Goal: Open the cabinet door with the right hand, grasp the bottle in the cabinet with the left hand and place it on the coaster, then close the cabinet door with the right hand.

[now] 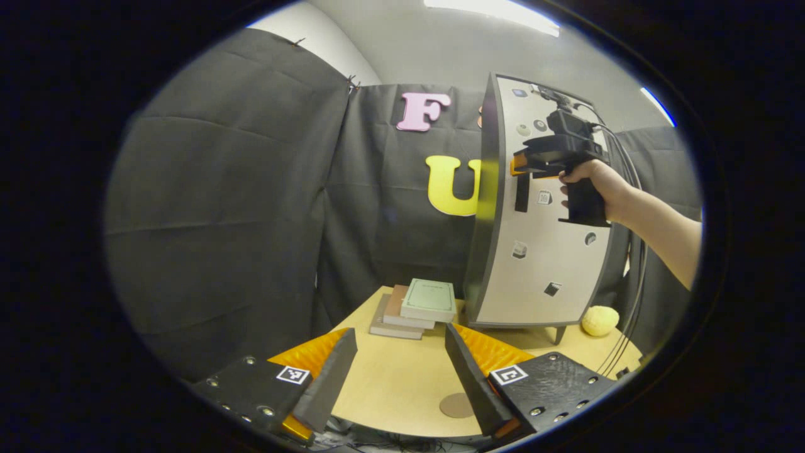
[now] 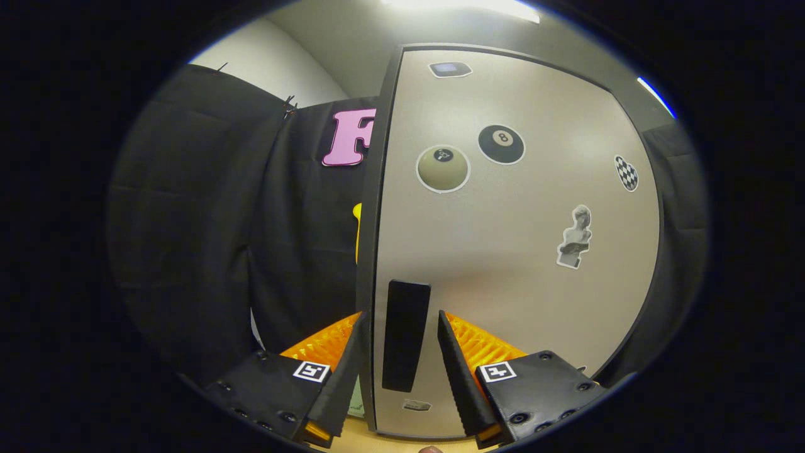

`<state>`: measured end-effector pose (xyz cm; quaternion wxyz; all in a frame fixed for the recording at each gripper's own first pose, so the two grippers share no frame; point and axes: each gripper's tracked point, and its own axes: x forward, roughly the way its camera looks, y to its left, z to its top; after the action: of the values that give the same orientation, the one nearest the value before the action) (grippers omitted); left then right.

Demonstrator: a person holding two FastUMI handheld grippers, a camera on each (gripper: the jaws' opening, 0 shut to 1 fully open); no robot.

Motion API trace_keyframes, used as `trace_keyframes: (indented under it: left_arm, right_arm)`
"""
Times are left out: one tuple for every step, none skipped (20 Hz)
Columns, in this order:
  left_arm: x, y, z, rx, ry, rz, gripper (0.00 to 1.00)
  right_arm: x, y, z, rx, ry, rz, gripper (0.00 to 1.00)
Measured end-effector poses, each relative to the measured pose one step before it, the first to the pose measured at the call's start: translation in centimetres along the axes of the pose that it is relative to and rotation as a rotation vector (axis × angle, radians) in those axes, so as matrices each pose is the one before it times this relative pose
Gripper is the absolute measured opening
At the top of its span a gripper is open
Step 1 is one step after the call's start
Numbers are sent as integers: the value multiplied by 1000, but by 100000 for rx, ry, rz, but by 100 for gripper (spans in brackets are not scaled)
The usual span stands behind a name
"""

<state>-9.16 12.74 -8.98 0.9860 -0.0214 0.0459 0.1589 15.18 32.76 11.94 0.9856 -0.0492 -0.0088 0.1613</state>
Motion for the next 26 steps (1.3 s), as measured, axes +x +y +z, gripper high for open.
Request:
trace_keyframes:
  left_arm:
    - [-154,388,-128,-115,92,884,91]
    - [106,-16,-57,-337,116,772,86]
    - [47,-34,-32,-394,163,611,86]
    - [-10,155,-11,-365,203,491,86]
    - [-154,221,-116,-306,127,463,86]
    - [-37,65,1,-225,45,226,86]
    - [-102,85,-72,-130,-34,86,86]
    - [2,50,26,125,-84,37,86]
    - [-87,131,-148,339,-176,107,86]
    - [-106,48,32,472,-325,12,88]
    - [-168,-61,58,397,-492,-87,88]
    - [-72,-43,175,275,-465,-71,88]
    - [-76,-131,165,120,-362,-94,88]
    - [-90,-24,142,50,-163,-98,86]
    - [-144,-22,13,58,-162,-155,86]
    - [-38,3,75,39,64,-89,86]
    - [70,-5,-245,-23,183,-79,86]
    - [-24,0,28,-38,61,-128,86]
    - [31,17,-91,-65,-171,-123,86]
    - [-1,15,41,-212,97,-11,86]
    - [-459,-112,-319,-472,233,-148,86]
    - [-569,-75,-111,-615,213,-321,86]
    - [-545,85,-180,-481,314,-520,86]
    - [-148,4,35,-168,207,-546,88]
    - [-99,-60,54,196,280,-675,88]
    - [-43,-57,55,557,117,-624,88]
  right_arm:
    - [160,131,-73,-571,400,-506,70]
    - [156,59,-39,-441,285,-621,72]
    - [109,-375,-206,-578,677,-3052,72]
    - [-239,12,-38,599,69,-226,52]
    - [323,129,-223,1147,855,445,42]
    - [-122,80,-218,1126,1271,407,45]
    - [-185,-404,-9,1420,301,-1591,50]
    - [813,98,-116,3032,601,-476,38]
    - [-474,68,-66,2587,955,225,40]
    - [88,40,3,1685,629,141,37]
    - [74,-92,-171,715,1277,-304,36]
    - [-353,33,108,195,-298,171,36]
    - [379,0,-110,-1015,25,-107,35]
    - [-178,-38,93,-316,-468,-63,35]
    - [27,3,-164,85,228,262,31]
    - [94,-22,18,1262,94,803,31]
    - [-40,23,-43,1175,336,1254,25]
    - [-215,7,-11,189,95,1677,25]
    - [-32,24,-150,227,289,1548,25]
    - [-165,30,229,-1397,-270,1328,19]
    - [-21,-115,-139,-1236,41,1087,19]
    - [-193,-25,35,-1144,-249,1025,18]
    - [-272,39,-90,-531,-29,1108,19]
    - [-439,55,26,-771,-180,1381,18]
    - [-380,123,-39,-858,-61,1576,19]
    - [-215,-49,-12,-759,-411,1715,18]
